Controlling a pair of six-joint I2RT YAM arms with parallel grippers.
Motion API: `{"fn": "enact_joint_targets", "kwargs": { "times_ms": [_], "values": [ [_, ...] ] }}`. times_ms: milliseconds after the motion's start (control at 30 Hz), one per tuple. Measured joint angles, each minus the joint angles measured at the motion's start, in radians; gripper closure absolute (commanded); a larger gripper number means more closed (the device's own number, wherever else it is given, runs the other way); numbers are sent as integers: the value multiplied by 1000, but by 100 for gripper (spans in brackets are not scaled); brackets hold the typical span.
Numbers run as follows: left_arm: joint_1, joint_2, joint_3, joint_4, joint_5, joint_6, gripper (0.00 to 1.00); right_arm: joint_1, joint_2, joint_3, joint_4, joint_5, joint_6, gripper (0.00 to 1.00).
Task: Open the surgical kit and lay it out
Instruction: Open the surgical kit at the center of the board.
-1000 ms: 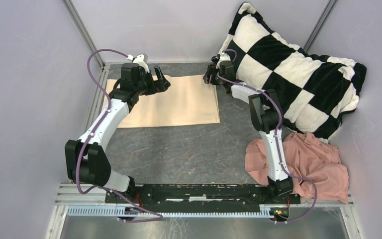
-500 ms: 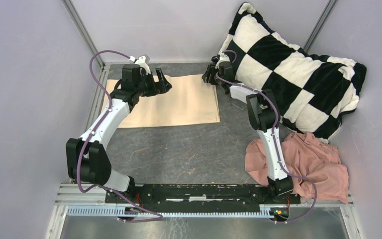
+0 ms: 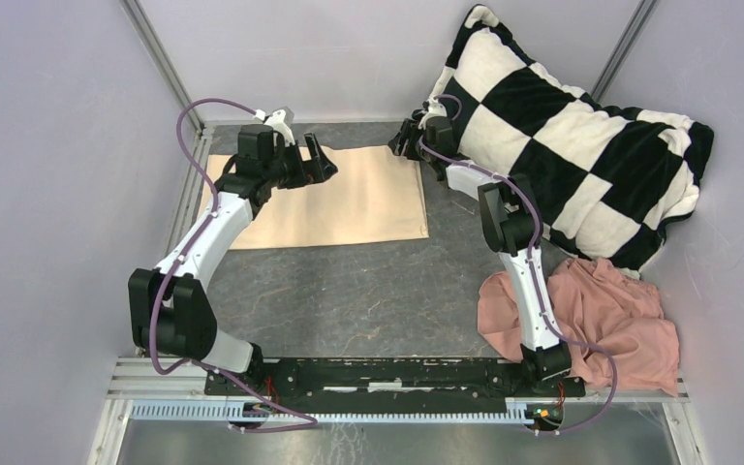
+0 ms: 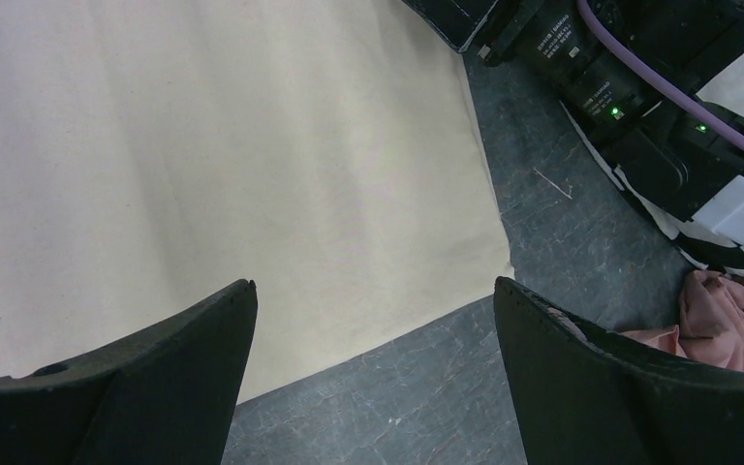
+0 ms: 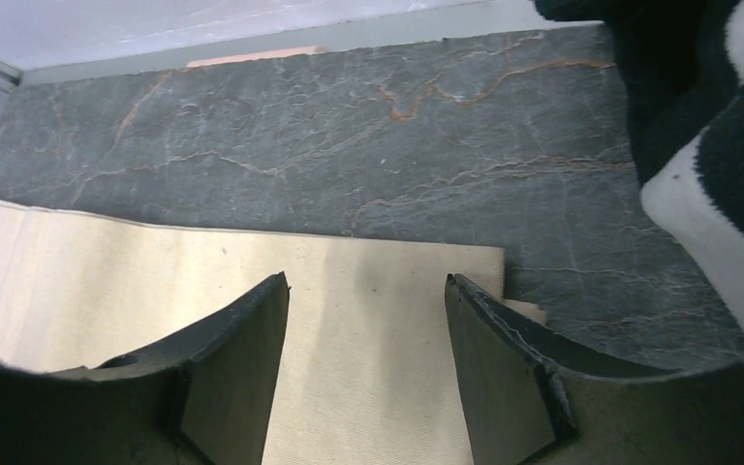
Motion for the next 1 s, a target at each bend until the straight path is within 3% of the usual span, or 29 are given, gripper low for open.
{"fn": "enact_joint_targets", "kwargs": {
  "times_ms": [1000],
  "values": [
    [-1, 12, -6, 4, 9, 0, 3, -6, -16, -12, -63, 74, -84, 21]
  ]
}}
